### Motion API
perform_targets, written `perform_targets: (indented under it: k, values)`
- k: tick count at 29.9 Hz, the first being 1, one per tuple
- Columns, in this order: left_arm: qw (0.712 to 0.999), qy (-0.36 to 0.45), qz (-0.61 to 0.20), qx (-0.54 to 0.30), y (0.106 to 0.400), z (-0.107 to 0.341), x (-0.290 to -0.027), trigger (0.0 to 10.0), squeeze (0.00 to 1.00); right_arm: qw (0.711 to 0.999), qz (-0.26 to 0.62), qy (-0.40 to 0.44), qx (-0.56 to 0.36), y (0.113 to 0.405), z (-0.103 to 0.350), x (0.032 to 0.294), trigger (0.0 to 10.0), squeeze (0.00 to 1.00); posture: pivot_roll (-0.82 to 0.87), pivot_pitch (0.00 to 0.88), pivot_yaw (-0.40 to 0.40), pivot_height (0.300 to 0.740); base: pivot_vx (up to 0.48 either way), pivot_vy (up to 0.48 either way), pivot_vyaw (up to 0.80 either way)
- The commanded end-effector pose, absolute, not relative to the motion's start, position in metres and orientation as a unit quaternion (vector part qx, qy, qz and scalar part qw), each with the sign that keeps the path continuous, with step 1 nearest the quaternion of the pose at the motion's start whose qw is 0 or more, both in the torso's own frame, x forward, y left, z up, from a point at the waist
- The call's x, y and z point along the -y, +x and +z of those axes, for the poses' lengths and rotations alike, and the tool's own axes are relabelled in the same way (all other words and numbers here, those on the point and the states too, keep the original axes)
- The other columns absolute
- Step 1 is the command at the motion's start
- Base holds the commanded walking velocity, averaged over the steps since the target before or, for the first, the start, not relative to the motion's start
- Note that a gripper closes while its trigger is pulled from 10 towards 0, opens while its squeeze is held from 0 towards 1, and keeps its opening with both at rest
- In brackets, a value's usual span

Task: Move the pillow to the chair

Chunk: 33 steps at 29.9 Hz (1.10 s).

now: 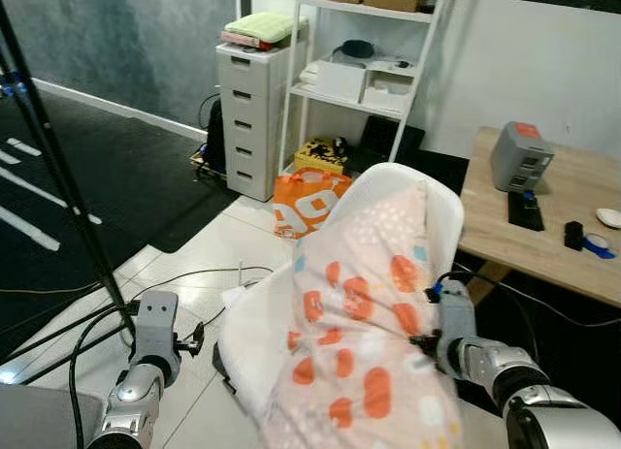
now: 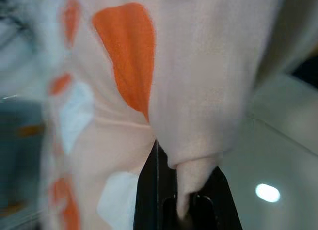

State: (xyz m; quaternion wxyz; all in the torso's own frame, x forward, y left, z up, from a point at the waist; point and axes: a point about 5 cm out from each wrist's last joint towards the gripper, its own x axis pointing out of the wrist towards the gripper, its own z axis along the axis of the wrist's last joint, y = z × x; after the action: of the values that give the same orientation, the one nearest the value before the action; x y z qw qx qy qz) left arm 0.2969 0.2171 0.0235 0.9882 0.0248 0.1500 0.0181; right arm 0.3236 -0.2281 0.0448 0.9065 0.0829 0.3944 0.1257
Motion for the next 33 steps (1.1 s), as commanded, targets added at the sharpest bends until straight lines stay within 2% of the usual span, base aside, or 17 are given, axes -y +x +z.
perform_targets:
  k: [1,3,4,5,10,12,13,16,21,26,29,30,31,33]
  values:
    - [0.987,0.024,0.012,-0.157,0.294,0.019,-0.214,10.0,0.0,0.897,0.184,0.099,-0.39,0.326,0.053,0.224,10.0,0.0,-0.17,0.0,-0.066,0.74,0.0,0.0,0.0]
    - [0.987,0.024,0.01,-0.156,0.295,0.02,-0.213,10.0,0.0,0.88,0.244,0.061,-0.404,0.324,0.057,0.227,10.0,0.0,-0.18,0.0,-0.065,0.74,0.0,0.0,0.0]
    - [0.987,0.024,0.01,-0.156,0.295,0.02,-0.213,10.0,0.0,0.88,0.244,0.061,-0.404,0.324,0.057,0.227,10.0,0.0,-0.18,0.0,-0.065,0.74,0.0,0.0,0.0]
    - [0.987,0.024,0.009,-0.156,0.294,0.019,-0.212,10.0,0.0,0.866,0.278,0.015,-0.415,0.321,0.061,0.235,10.0,0.0,-0.18,0.0,-0.063,0.74,0.0,0.0,0.0]
    - [0.987,0.024,0.008,-0.158,0.293,0.018,-0.212,10.0,0.0,0.846,0.325,-0.034,-0.422,0.32,0.068,0.243,10.0,0.0,-0.18,0.0,-0.062,0.74,0.0,0.0,0.0]
    - [0.987,0.024,0.007,-0.159,0.292,0.017,-0.211,10.0,0.0,0.813,0.402,-0.071,-0.415,0.32,0.082,0.246,10.0,0.0,-0.18,0.001,-0.063,0.74,0.0,0.0,0.0]
    - [0.987,0.024,0.007,-0.159,0.292,0.017,-0.211,10.0,0.0,0.813,0.402,-0.071,-0.415,0.32,0.082,0.246,10.0,0.0,-0.18,0.001,-0.063,0.74,0.0,0.0,0.0]
    - [0.987,0.024,0.008,-0.159,0.291,0.017,-0.212,10.0,0.0,0.789,0.448,-0.102,-0.408,0.322,0.097,0.25,10.0,0.0,-0.18,0.003,-0.065,0.74,0.0,0.0,0.0]
    - [0.987,0.023,0.009,-0.16,0.29,0.016,-0.213,10.0,0.0,0.788,0.453,-0.158,-0.386,0.332,0.127,0.26,10.0,0.0,-0.19,0.007,-0.061,0.74,0.0,0.0,0.0]
    - [0.987,0.024,0.007,-0.161,0.29,0.016,-0.212,10.0,0.0,0.78,0.471,-0.161,-0.379,0.332,0.13,0.257,10.0,0.0,-0.19,0.006,-0.06,0.74,0.0,0.0,0.0]
    - [0.986,0.025,0.004,-0.162,0.291,0.016,-0.21,10.0,0.0,0.795,0.453,-0.18,-0.361,0.337,0.128,0.253,10.0,0.0,-0.19,0.004,-0.058,0.74,0.0,0.0,0.0]
    - [0.986,0.025,0.003,-0.162,0.291,0.016,-0.209,10.0,0.0,0.813,0.424,-0.199,-0.346,0.342,0.126,0.25,10.0,0.0,-0.19,0.001,-0.057,0.74,0.0,0.0,0.0]
    - [0.986,0.025,0.003,-0.162,0.291,0.016,-0.209,10.0,0.0,0.813,0.424,-0.199,-0.346,0.342,0.126,0.25,10.0,0.0,-0.19,0.001,-0.057,0.74,0.0,0.0,0.0]
    - [0.987,0.026,0.002,-0.161,0.292,0.017,-0.209,10.0,0.0,0.848,0.351,-0.23,-0.323,0.35,0.119,0.247,10.0,0.0,-0.19,0.0,-0.057,0.74,0.0,0.0,0.0]
